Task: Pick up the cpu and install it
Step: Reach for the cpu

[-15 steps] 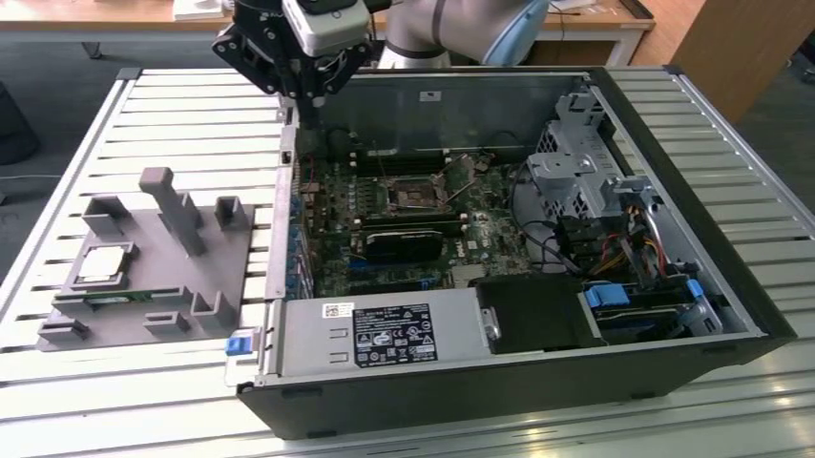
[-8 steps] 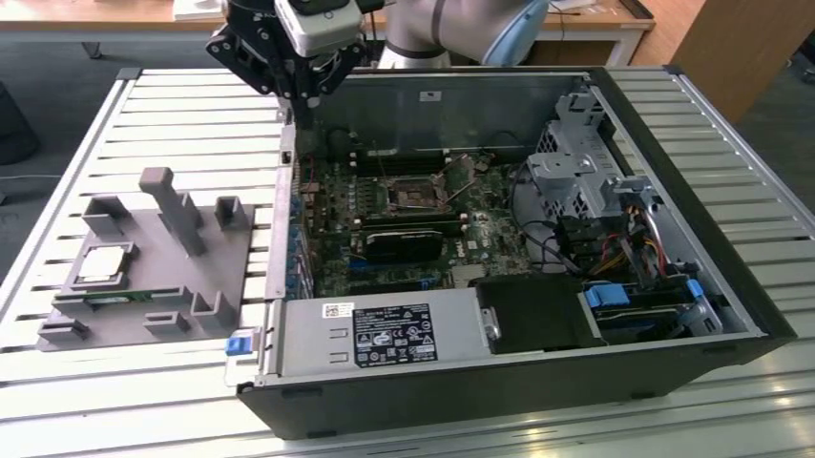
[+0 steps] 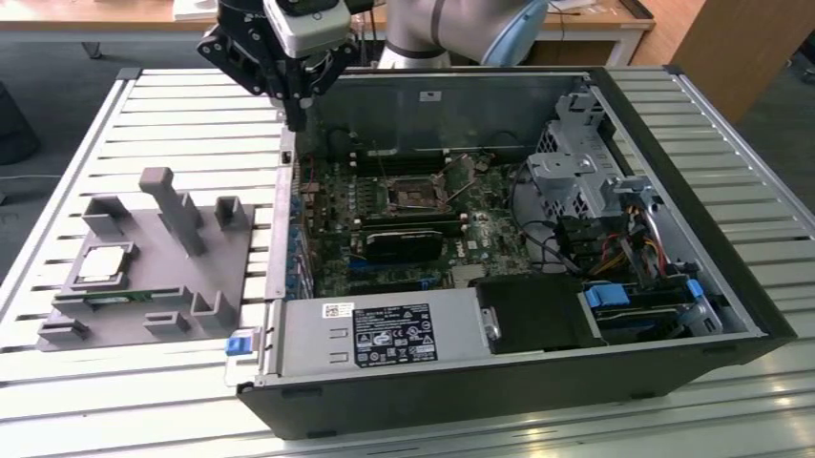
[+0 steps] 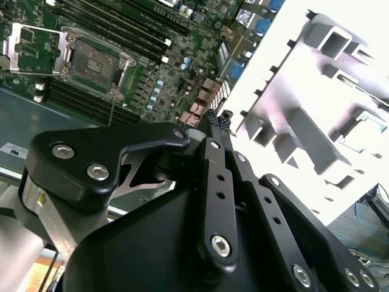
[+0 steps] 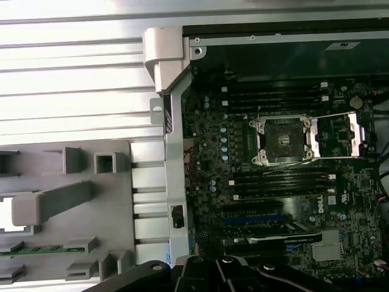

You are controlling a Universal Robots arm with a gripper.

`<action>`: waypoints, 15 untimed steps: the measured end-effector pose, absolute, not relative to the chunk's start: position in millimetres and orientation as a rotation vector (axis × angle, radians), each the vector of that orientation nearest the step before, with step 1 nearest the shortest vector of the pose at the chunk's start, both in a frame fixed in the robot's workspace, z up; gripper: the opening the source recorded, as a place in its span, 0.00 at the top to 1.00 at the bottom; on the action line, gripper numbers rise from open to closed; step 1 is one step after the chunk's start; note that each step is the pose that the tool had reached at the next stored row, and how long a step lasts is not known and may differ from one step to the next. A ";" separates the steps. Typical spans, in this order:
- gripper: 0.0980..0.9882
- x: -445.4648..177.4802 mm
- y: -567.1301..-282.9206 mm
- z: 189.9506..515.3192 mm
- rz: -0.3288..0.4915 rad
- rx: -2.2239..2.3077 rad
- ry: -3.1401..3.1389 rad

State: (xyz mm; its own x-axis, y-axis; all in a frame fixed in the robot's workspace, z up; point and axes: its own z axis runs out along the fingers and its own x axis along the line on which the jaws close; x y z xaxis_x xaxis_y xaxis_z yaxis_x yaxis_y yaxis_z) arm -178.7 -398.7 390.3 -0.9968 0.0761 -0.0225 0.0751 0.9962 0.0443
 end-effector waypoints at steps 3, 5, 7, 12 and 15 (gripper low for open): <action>0.99 -181.9 -398.6 390.1 0.068 0.118 3.115; 0.99 -183.3 -398.6 390.0 0.068 0.118 3.115; 0.99 -184.7 -398.6 389.9 0.068 0.118 3.115; 0.99 -187.9 -398.6 389.6 0.068 0.118 3.116; 0.99 -189.7 -398.6 389.5 0.068 0.118 3.116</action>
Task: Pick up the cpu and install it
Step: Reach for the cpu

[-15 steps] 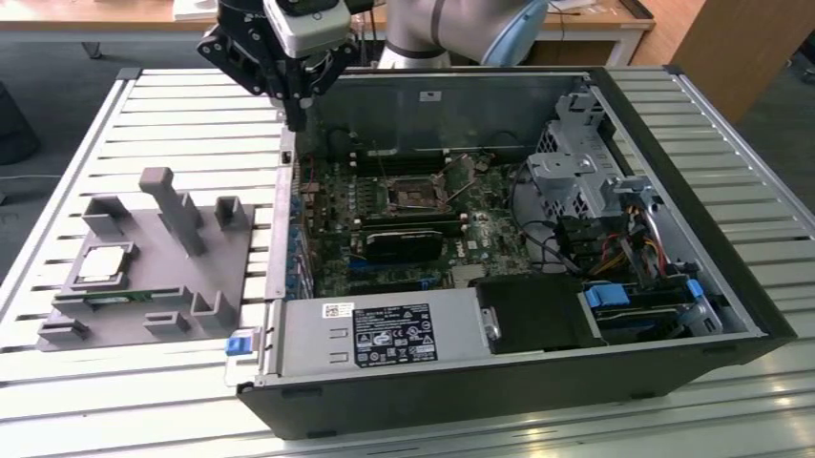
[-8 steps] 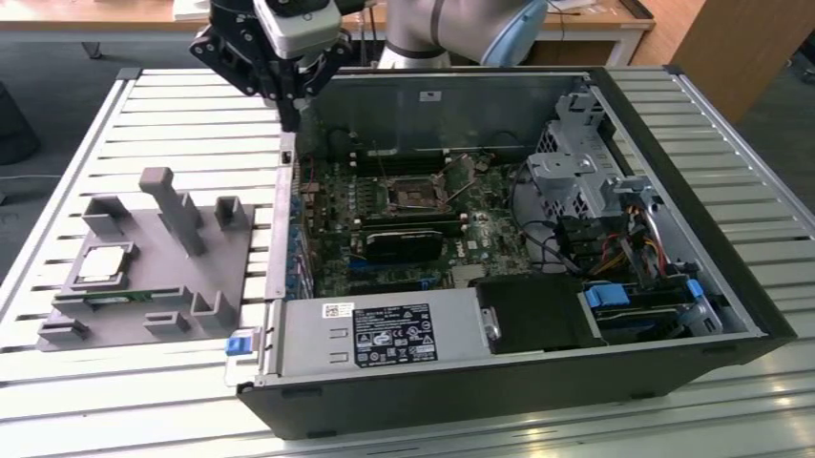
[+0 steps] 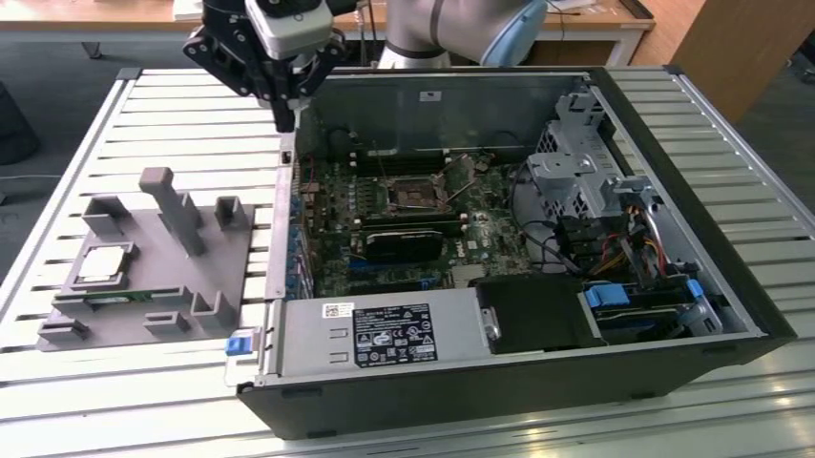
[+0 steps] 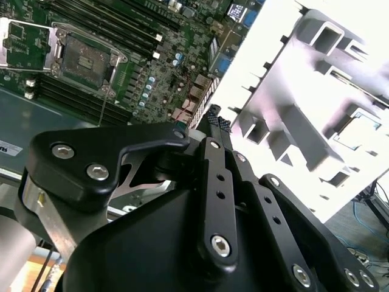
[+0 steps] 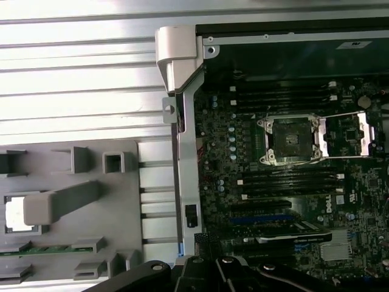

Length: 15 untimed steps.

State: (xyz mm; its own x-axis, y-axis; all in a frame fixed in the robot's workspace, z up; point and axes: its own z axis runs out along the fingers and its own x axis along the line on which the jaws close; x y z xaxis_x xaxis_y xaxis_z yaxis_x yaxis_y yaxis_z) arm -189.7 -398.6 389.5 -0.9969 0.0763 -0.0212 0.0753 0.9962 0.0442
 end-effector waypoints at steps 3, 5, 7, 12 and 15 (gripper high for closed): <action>0.99 -191.4 -398.6 389.4 0.067 0.118 3.116; 0.99 -192.4 -398.6 389.3 0.067 0.118 3.117; 0.99 -193.3 -398.6 389.1 0.068 0.118 3.117; 0.99 -195.4 -398.5 388.9 0.067 0.118 3.118; 0.99 -196.8 -398.5 388.7 0.067 0.118 3.119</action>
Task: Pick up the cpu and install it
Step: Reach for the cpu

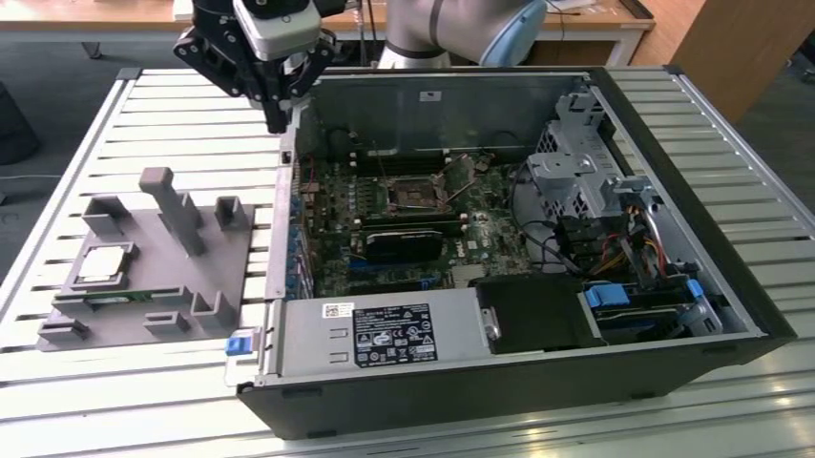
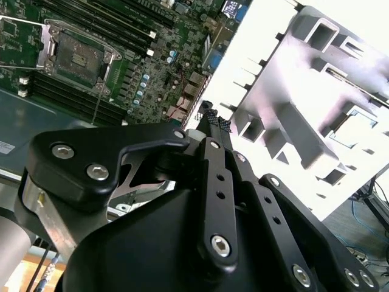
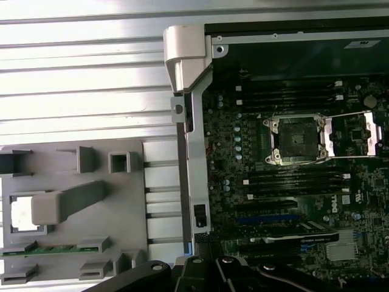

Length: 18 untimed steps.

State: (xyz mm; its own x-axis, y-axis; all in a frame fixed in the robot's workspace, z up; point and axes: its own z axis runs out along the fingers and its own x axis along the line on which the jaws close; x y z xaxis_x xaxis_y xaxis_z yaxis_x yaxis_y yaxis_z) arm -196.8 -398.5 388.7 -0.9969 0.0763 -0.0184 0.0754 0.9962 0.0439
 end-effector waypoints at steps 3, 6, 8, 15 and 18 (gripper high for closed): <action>0.99 -198.1 -398.5 388.5 0.067 0.118 3.119; 0.99 -199.7 -398.5 388.4 0.067 0.118 3.119; 0.99 -200.7 -398.4 388.2 0.067 0.119 3.119; 0.99 -204.0 -398.4 387.8 0.067 0.119 3.121; 0.99 -205.7 -398.4 387.7 0.067 0.119 3.121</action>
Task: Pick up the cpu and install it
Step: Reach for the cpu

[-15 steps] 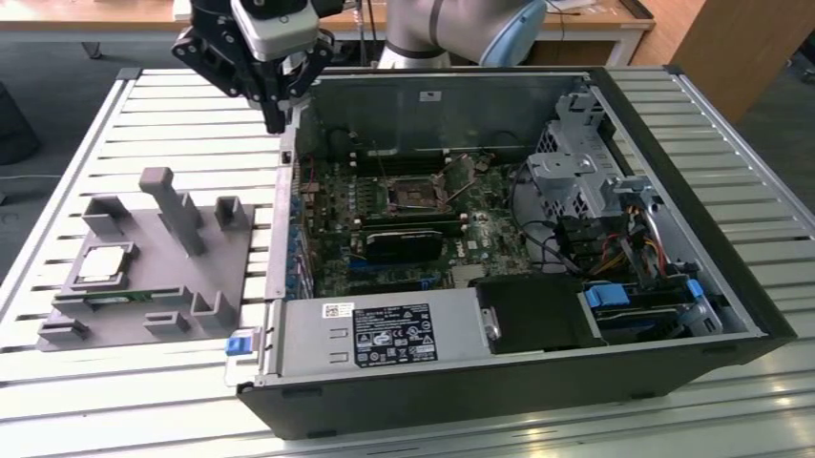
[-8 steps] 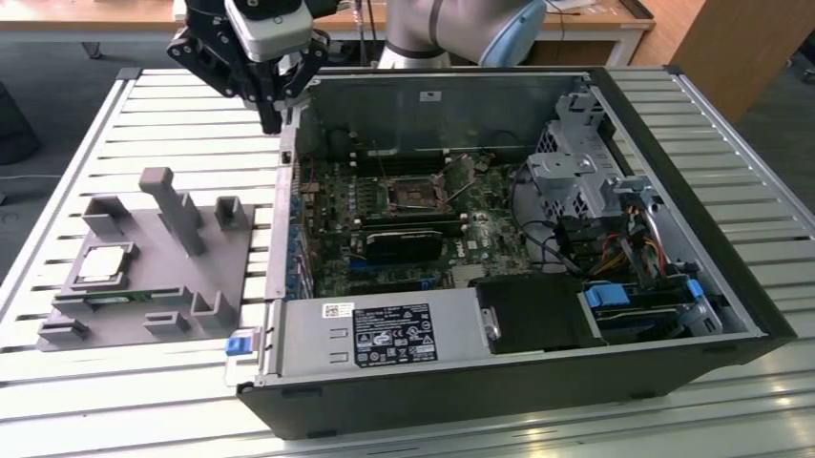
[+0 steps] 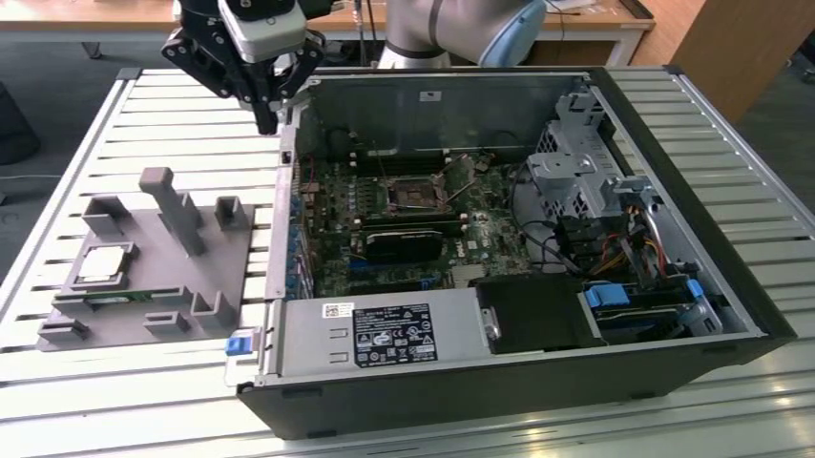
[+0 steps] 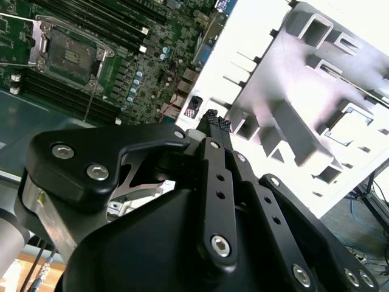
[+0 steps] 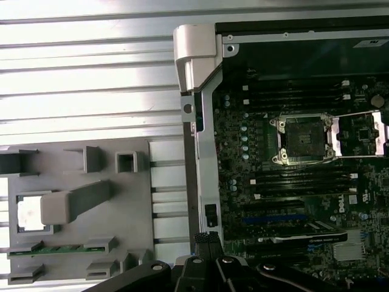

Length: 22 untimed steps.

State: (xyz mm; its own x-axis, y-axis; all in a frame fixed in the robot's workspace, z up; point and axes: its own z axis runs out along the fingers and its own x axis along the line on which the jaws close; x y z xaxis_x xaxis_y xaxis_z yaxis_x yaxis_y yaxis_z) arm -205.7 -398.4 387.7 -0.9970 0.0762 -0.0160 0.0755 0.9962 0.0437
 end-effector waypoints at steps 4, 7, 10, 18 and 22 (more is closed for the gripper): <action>0.99 -207.8 -398.4 387.5 0.067 0.119 3.121; 0.99 -209.5 -398.4 387.2 0.067 0.119 3.122; 0.99 -211.4 -398.4 387.1 0.067 0.119 3.122; 0.99 -217.1 -398.4 386.6 0.067 0.119 3.123; 0.99 -219.9 -398.4 386.3 0.067 0.119 3.123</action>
State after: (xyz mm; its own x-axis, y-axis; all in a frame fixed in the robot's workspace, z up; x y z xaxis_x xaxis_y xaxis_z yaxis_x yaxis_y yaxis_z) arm -219.9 -398.4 386.3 -0.9970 0.0762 -0.0138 0.0755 0.9962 0.0436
